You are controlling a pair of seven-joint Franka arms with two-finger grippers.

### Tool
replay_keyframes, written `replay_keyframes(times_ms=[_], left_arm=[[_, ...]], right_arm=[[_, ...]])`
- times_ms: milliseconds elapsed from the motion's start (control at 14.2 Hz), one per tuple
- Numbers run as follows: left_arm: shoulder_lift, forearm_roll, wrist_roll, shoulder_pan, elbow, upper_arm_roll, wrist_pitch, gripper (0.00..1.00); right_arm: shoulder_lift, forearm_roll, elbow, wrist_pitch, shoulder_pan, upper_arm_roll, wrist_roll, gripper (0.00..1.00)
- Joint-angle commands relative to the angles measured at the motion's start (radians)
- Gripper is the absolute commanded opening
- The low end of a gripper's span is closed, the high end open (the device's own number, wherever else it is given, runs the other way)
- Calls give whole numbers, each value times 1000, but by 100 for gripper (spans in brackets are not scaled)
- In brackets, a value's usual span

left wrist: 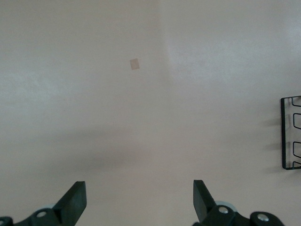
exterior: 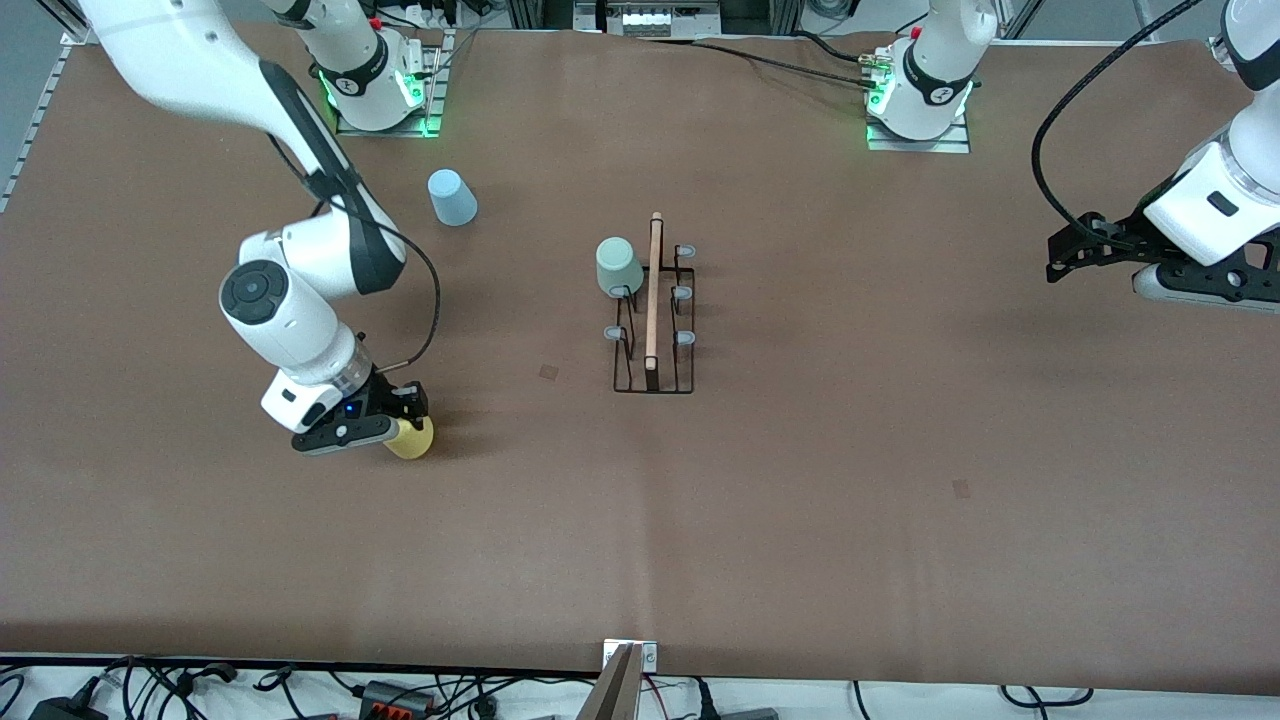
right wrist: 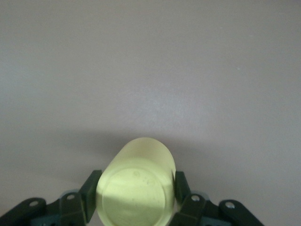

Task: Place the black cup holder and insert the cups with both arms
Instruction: 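Hang the yellow cup on a rack peg with the right gripper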

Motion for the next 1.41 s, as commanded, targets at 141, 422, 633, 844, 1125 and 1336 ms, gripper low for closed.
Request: replay_keyframes(times_ms=[141,422,633,844,1125,1336], left_arm=[[15,-22,19,0,27,2,-4,100],[15,-22,19,0,27,2,-4,100],[15,-22,19,0,27,2,-4,100],[15,-23,19,0,27,2,-5,100],[15,-23,19,0,27,2,-5,100],[15,-23,19,0,27,2,-5,100]], right_arm=[[-144,0,92,-331,110,136,546,2],[-92,-15,156,-327,228,189,913,2],[-35,-107,161,-186,303,191,1138,2],[2,-150,159,-147,332,191,1211,3],[35,-189,156,-129,340,191,1216,5],[54,-195,159,-122,340,189,1223,99]])
